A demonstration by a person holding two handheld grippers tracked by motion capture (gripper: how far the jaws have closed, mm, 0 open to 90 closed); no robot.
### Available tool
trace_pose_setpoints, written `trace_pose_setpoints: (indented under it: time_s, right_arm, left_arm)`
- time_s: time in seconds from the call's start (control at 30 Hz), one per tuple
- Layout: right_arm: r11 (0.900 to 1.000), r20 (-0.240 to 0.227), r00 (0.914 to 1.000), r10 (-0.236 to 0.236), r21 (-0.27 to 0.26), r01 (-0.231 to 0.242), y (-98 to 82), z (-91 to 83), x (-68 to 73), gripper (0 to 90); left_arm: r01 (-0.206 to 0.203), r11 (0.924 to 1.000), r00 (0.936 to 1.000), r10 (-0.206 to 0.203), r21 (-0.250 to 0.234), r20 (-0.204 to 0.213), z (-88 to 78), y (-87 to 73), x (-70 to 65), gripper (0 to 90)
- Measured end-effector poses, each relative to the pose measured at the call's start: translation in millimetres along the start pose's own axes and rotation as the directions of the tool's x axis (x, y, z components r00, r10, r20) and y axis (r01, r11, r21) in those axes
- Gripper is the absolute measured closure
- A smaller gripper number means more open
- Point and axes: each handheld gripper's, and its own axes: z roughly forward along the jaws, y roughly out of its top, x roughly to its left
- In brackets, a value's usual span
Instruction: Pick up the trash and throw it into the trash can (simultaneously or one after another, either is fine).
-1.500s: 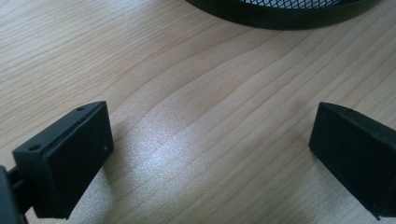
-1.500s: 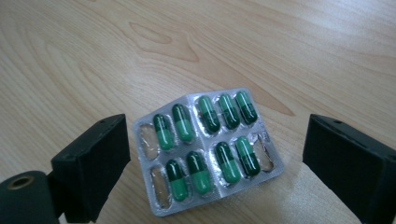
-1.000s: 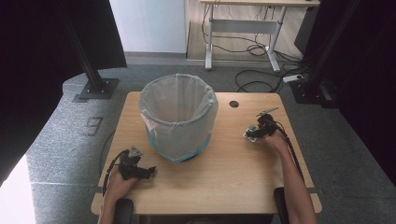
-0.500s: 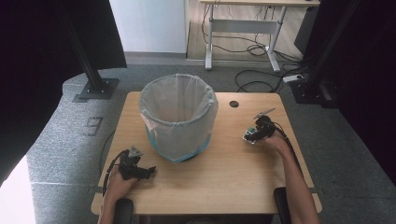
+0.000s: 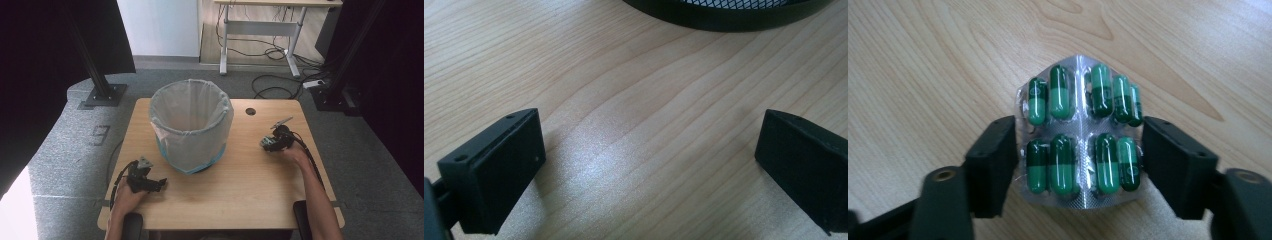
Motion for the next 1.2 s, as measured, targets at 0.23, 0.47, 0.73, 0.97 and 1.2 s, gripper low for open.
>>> trace_pose_setpoints:
  time_s: [0.23,0.47,0.73,0.97,1.2]
  right_arm:
    - [1.0,-0.003,0.9999,0.01,0.014,-0.01,1.7,-3.3,2.1,52.0]
    - [0.999,0.021,0.9997,0.011,0.045,-0.012,4.4,-5.3,5.2,56.4]
    - [0.999,0.013,0.9994,0.033,0.007,-0.033,10.0,-19.4,6.7,56.0]
    - [0.999,0.0,0.9994,0.036,-0.018,-0.036,15.9,-33.6,9.6,55.7]
    - [0.999,-0.021,0.9987,0.046,-0.022,-0.047,22.1,-45.8,15.8,55.0]
  left_arm:
    - [0.0,1.0,1.0,0.0,0.0,0.0,0.0,0.0,0.0,0.0]
    - [0.0,1.0,1.0,0.0,0.0,0.0,0.0,0.0,0.1,0.0]
    - [0.0,1.0,1.0,0.0,0.0,0.0,0.0,0.0,0.0,0.0]
    - [0.0,1.0,1.0,0.0,0.0,0.0,0.0,0.0,0.0,0.0]
    - [0.0,1.0,1.0,0.0,0.0,0.0,0.0,0.0,0.0,0.0]
